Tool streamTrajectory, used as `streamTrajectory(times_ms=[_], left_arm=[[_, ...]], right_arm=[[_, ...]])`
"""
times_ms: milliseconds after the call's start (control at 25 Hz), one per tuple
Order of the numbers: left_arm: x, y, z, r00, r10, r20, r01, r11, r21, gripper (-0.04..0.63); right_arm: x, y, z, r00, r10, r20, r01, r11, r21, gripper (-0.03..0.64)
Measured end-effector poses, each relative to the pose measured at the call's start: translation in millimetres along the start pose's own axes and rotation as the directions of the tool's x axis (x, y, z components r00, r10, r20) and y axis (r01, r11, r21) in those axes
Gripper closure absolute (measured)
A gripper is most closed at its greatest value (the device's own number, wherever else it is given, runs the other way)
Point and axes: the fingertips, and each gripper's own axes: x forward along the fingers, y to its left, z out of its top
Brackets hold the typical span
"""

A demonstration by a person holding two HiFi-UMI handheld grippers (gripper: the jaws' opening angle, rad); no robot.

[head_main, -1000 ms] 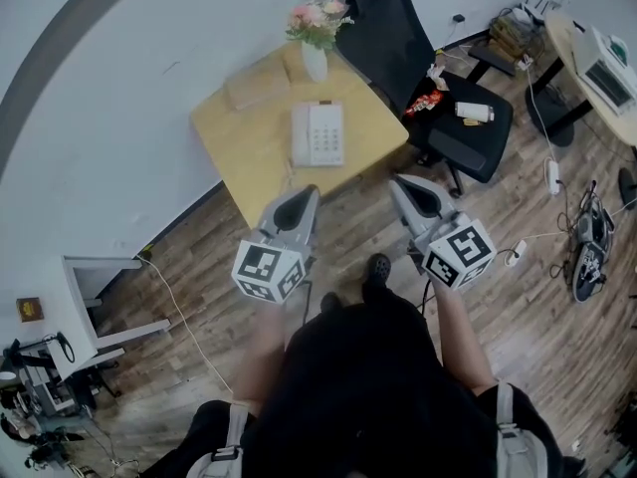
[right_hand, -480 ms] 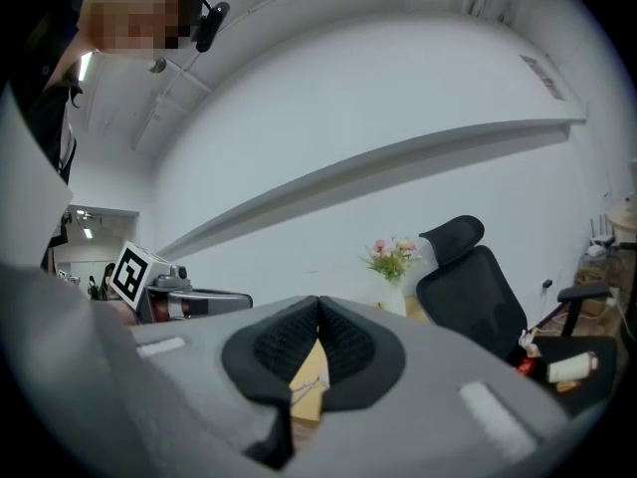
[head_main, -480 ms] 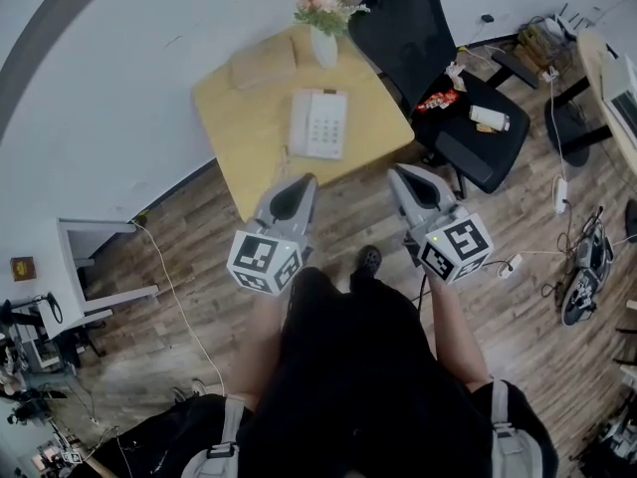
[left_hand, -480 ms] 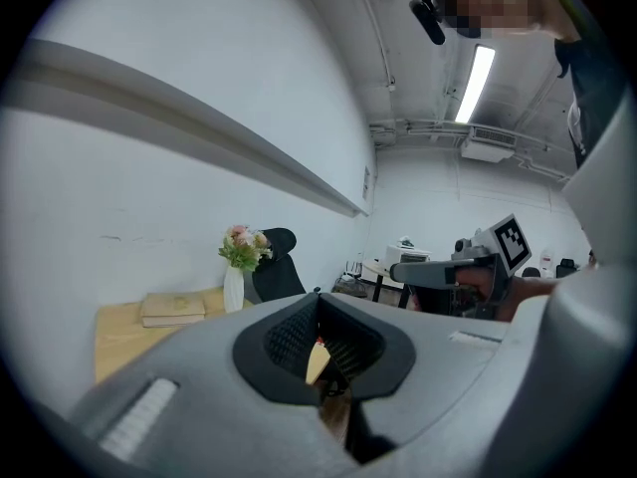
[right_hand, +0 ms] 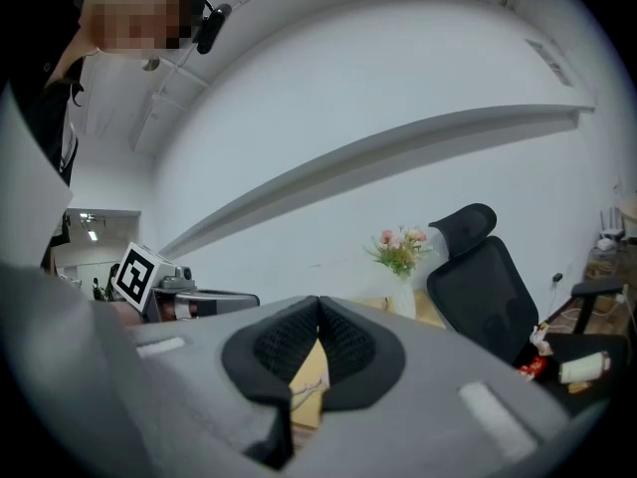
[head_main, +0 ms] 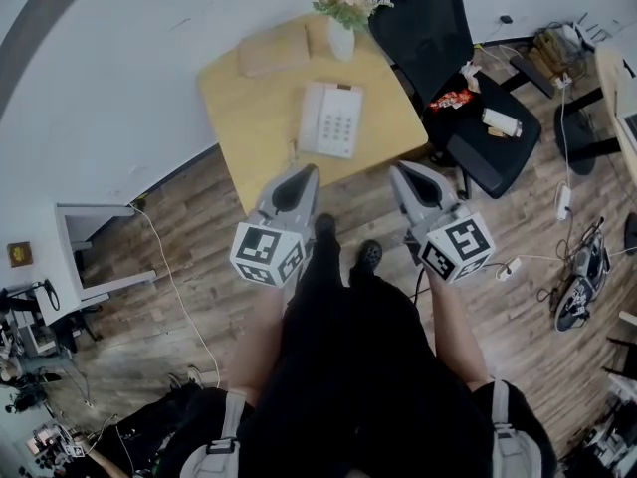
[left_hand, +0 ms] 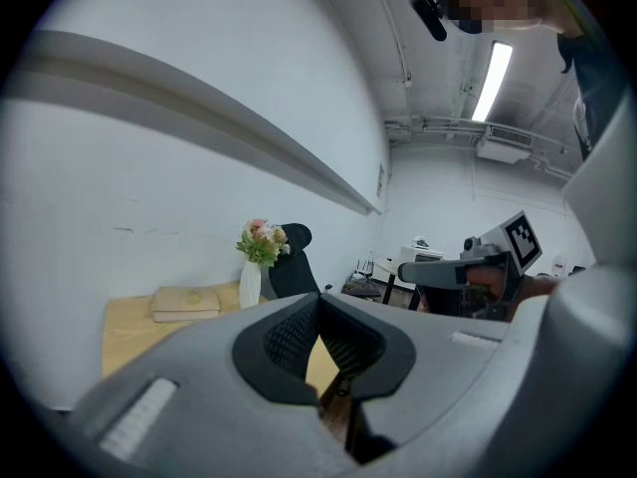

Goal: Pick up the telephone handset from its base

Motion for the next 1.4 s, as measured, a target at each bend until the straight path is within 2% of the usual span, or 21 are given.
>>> streamTrajectory(times_ms=[360, 640, 1080, 1400], left_arm=[[48.4, 60.9, 11.7, 0.999, -0.041, -0.016, 0.041, 0.999, 0.015, 0.583], [78.7, 107.9, 7.5, 0.996, -0.068, -0.059, 0.069, 0.998, 0.011, 0.583], [118.2, 161.2, -30.6, 0.978, -0.133, -0.163, 0.134, 0.991, -0.009, 0.580], [131.4, 179.1, -64.5, 0.959, -0.161, -0.234, 0.157, 0.987, -0.035, 0.580]], right_arm=[[60.3, -11.4, 16.8, 0.998, -0.057, -0.005, 0.057, 0.998, -0.005, 0.614], [102.7, -14.6, 23.7, 0.994, -0.106, -0.013, 0.105, 0.994, -0.015, 0.614], [147.4, -26.4, 10.9, 0.975, -0.217, -0.046, 0.218, 0.976, 0.010, 0.614], [166.0, -26.3, -3.3, 0.972, -0.220, -0.087, 0.223, 0.974, 0.024, 0.614]])
